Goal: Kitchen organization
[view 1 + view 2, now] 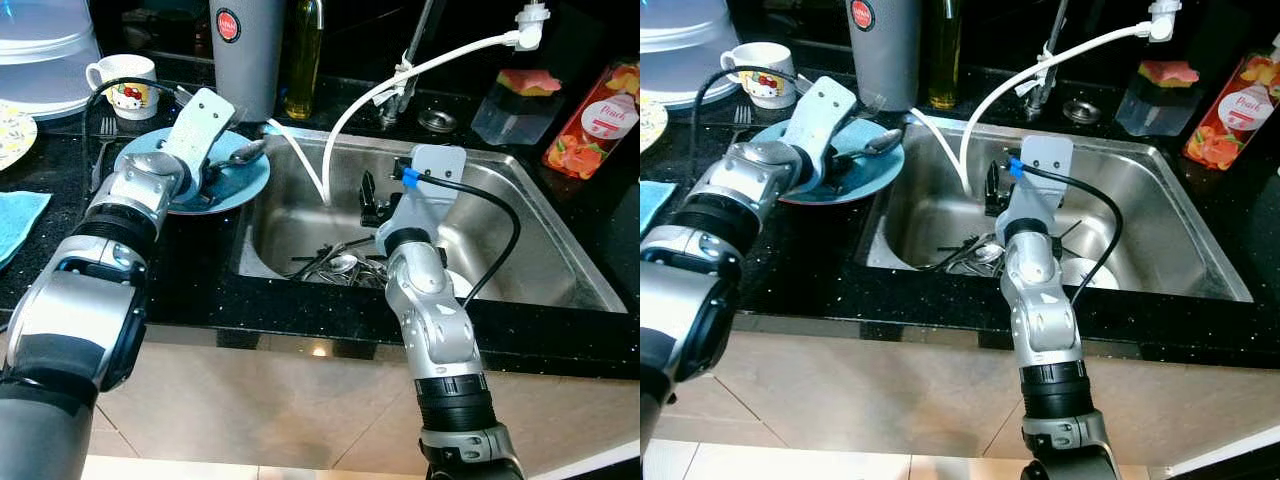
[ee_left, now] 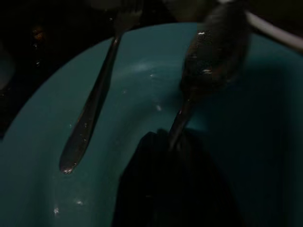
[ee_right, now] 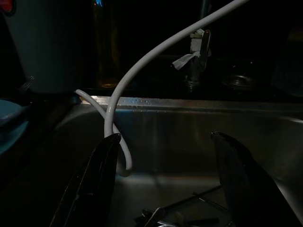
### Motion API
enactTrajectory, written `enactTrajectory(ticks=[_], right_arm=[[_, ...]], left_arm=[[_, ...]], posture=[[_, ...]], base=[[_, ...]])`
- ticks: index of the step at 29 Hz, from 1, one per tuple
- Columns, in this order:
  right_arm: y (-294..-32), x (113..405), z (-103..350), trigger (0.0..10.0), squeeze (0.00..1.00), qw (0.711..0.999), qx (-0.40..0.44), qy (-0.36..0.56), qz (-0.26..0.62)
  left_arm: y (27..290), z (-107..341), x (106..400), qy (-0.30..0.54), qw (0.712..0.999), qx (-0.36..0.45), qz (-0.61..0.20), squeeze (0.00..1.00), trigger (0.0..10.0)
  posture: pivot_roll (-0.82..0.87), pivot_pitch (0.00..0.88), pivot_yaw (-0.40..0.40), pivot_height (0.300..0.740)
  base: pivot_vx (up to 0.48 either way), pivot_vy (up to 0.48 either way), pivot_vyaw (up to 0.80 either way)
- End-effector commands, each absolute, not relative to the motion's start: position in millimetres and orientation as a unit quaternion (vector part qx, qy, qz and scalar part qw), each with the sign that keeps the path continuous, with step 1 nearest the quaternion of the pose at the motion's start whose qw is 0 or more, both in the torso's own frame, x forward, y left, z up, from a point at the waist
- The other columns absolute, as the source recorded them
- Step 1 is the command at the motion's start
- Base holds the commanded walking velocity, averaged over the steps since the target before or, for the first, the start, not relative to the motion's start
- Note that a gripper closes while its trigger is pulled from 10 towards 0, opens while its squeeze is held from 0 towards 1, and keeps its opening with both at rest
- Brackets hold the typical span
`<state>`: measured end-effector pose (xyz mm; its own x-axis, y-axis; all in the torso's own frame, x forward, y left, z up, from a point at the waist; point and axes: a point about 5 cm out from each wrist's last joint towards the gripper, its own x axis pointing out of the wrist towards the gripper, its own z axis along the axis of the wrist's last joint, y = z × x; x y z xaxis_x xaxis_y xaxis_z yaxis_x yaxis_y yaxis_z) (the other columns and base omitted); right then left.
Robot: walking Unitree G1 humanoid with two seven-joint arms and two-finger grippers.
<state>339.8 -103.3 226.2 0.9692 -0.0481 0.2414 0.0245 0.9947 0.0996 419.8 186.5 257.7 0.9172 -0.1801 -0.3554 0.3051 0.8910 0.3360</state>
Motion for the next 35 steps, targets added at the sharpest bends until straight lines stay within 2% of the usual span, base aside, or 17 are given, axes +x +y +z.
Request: enactTrajectory(ticks=[1, 3, 9, 10, 11, 13, 14, 15, 16, 23, 27, 30, 32, 33, 35], right_arm=[[-103, 340, 227, 10.0, 0.00, 0.991, 0.049, -0.127, -0.020], [-103, 340, 227, 10.0, 0.00, 0.990, 0.050, -0.127, -0.020], [-104, 340, 227, 10.0, 0.00, 0.990, 0.050, -0.127, -0.020], [-104, 340, 227, 10.0, 0.00, 0.990, 0.049, -0.127, -0.021], [-104, 340, 227, 10.0, 0.00, 0.990, 0.049, -0.127, -0.021], [-104, 340, 228, 10.0, 0.00, 0.990, 0.050, -0.127, -0.021], [-104, 340, 228, 10.0, 0.00, 0.990, 0.050, -0.127, -0.021], [-104, 340, 228, 10.0, 0.00, 0.990, 0.050, -0.127, -0.021], [-104, 340, 227, 10.0, 0.00, 0.990, 0.050, -0.127, -0.021], [-108, 340, 227, 10.0, 0.00, 0.991, 0.046, -0.127, -0.025], [-116, 339, 229, 10.0, 0.00, 0.990, 0.041, -0.130, -0.034], [-118, 339, 230, 10.0, 0.00, 0.990, 0.041, -0.132, -0.038], [-116, 338, 231, 10.0, 0.00, 0.989, 0.043, -0.135, -0.037], [-116, 338, 231, 10.0, 0.00, 0.989, 0.043, -0.135, -0.037], [-113, 337, 232, 10.0, 0.00, 0.989, 0.048, -0.137, -0.036]], left_arm=[[193, 233, 415, 0.224, 0.955, 0.152, -0.125, 0.00, 0.0], [192, 234, 414, 0.230, 0.958, 0.113, -0.129, 0.00, 0.0], [188, 241, 415, 0.219, 0.963, 0.078, -0.139, 0.00, 0.0], [185, 254, 419, 0.172, 0.970, 0.090, -0.145, 0.00, 0.0], [185, 254, 419, 0.172, 0.970, 0.090, -0.145, 0.00, 0.0], [177, 285, 423, 0.069, 0.981, 0.090, -0.158, 0.00, 0.1], [173, 297, 423, 0.036, 0.983, 0.084, -0.162, 0.00, 4.1], [173, 297, 423, 0.036, 0.983, 0.084, -0.162, 0.00, 4.1], [172, 303, 423, 0.017, 0.984, 0.079, -0.160, 0.00, 10.0], [170, 318, 423, -0.034, 0.986, 0.069, -0.149, 0.00, 10.0], [156, 315, 422, -0.041, 0.978, 0.087, -0.183, 0.00, 10.0], [128, 309, 414, -0.055, 0.949, 0.127, -0.282, 0.00, 10.0], [113, 303, 407, -0.064, 0.929, 0.161, -0.328, 0.00, 10.0], [113, 303, 407, -0.064, 0.929, 0.161, -0.328, 0.00, 10.0], [92, 291, 398, -0.057, 0.904, 0.187, -0.381, 0.00, 10.0]], posture=[[0.24, 0.037, -0.066, 0.740], [0.24, 0.037, -0.066, 0.740], [0.24, 0.036, -0.066, 0.740], [0.24, 0.038, -0.066, 0.740], [0.24, 0.038, -0.066, 0.740], [0.24, 0.043, -0.065, 0.740], [0.24, 0.045, -0.066, 0.740], [0.24, 0.045, -0.066, 0.740], [0.24, 0.045, -0.067, 0.740], [0.22, 0.048, -0.064, 0.740], [0.21, 0.048, -0.066, 0.740], [0.21, 0.051, -0.062, 0.740], [0.21, 0.054, -0.057, 0.740], [0.21, 0.054, -0.057, 0.740], [0.21, 0.058, -0.050, 0.740]], base=[[0.000, 0.000, 0.00], [0.000, 0.000, 0.00], [0.000, 0.000, 0.00], [0.000, 0.000, 0.00], [0.000, 0.000, 0.00], [0.000, 0.000, 0.00], [0.000, 0.000, 0.00], [0.000, 0.000, 0.00], [0.000, 0.000, 0.00], [0.000, 0.000, 0.00], [0.000, 0.000, 0.00], [0.000, 0.000, 0.00], [0.000, 0.000, 0.00], [0.000, 0.000, 0.00], [0.000, 0.000, 0.00]])
